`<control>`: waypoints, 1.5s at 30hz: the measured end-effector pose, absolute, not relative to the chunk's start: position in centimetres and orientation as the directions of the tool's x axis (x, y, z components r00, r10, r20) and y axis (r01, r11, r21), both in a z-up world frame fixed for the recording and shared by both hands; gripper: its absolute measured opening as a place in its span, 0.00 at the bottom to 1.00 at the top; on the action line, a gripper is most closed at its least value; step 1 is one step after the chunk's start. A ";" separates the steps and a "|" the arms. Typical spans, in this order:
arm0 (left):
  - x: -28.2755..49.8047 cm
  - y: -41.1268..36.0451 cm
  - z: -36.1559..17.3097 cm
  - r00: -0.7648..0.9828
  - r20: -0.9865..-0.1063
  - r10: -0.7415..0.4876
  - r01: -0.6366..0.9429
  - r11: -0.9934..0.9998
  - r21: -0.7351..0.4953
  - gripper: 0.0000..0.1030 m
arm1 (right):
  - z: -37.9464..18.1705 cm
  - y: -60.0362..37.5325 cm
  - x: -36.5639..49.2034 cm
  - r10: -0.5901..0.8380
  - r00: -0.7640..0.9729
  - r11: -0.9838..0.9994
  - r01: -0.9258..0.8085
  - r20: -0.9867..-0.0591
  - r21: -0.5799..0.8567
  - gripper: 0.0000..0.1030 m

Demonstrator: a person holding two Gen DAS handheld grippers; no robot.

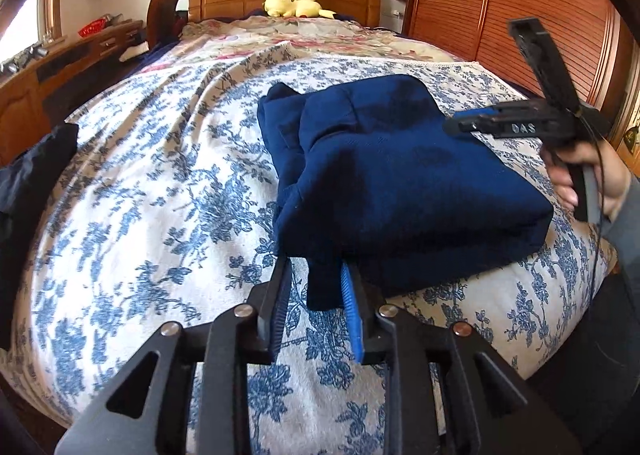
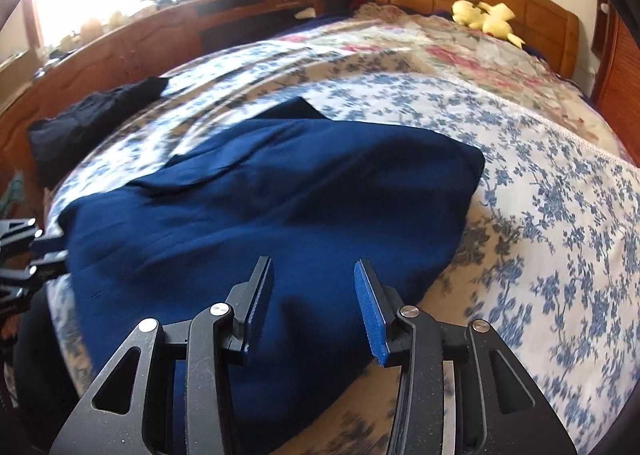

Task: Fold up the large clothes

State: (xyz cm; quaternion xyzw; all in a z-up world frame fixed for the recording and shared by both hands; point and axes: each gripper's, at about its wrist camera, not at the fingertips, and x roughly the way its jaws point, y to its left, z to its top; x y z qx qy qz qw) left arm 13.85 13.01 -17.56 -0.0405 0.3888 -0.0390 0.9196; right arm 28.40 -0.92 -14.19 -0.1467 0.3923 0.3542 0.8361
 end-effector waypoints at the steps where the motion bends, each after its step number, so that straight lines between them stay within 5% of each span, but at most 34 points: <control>1: 13.9 13.0 -17.8 0.692 -0.714 -0.106 0.043 0.993 -0.106 0.23 | -14.3 -0.9 29.0 0.471 0.446 0.706 -0.708 -0.761 0.022 0.41; 5: 14.4 13.1 -18.7 0.676 -0.726 -0.126 0.058 0.991 -0.118 0.25 | -14.7 -1.4 31.9 0.446 0.467 0.728 -0.685 -0.763 0.007 0.42; 9: 14.6 13.8 -19.2 0.672 -0.727 -0.141 0.041 0.987 -0.154 0.35 | -15.3 -2.5 35.2 0.424 0.474 0.771 -0.636 -0.771 0.033 0.55; 14: 14.4 13.7 -19.3 0.673 -0.726 -0.141 0.032 0.986 -0.162 0.36 | -16.8 -3.4 38.8 0.387 0.467 0.798 -0.602 -0.795 0.035 0.64; 18: 14.5 13.3 -19.3 0.670 -0.733 -0.118 0.027 0.991 -0.135 0.37 | -18.4 -4.2 41.5 0.420 0.424 0.810 -0.574 -0.802 0.121 0.85; 25: 14.7 13.0 -19.2 0.661 -0.744 -0.092 0.008 0.993 -0.116 0.37 | -19.4 -4.7 43.8 0.546 0.335 0.780 -0.538 -0.768 0.320 0.85; 28: 14.8 12.8 -19.1 0.659 -0.749 -0.071 -0.005 0.995 -0.098 0.37 | -19.3 -3.7 43.8 0.567 0.319 0.763 -0.552 -0.759 0.338 0.77; 30: 14.6 12.7 -18.8 0.658 -0.751 -0.057 -0.018 0.996 -0.092 0.37 | -19.3 -3.2 43.2 0.572 0.326 0.759 -0.557 -0.752 0.336 0.63; 32: 14.5 12.6 -18.6 0.657 -0.752 -0.049 -0.023 0.996 -0.085 0.37 | -19.0 -2.7 42.4 0.574 0.333 0.746 -0.590 -0.748 0.309 0.36; 35: 14.2 12.4 -18.3 0.660 -0.749 -0.057 -0.018 0.996 -0.091 0.37 | -17.6 -3.3 41.6 0.593 0.356 0.728 -0.620 -0.723 0.293 0.16; 42: 15.0 12.7 -19.3 0.658 -0.740 -0.136 0.010 0.985 -0.172 0.36 | -15.3 -4.4 39.7 0.595 0.415 0.735 -0.628 -0.688 0.257 0.13; 43: 15.1 12.7 -19.4 0.660 -0.733 -0.166 0.031 0.981 -0.194 0.16 | -15.2 -4.4 39.5 0.595 0.421 0.737 -0.626 -0.685 0.256 0.13; 45: 14.9 13.1 -19.1 0.672 -0.715 -0.194 0.039 0.973 -0.227 0.07 | -14.4 -4.0 38.8 0.589 0.442 0.744 -0.623 -0.677 0.240 0.13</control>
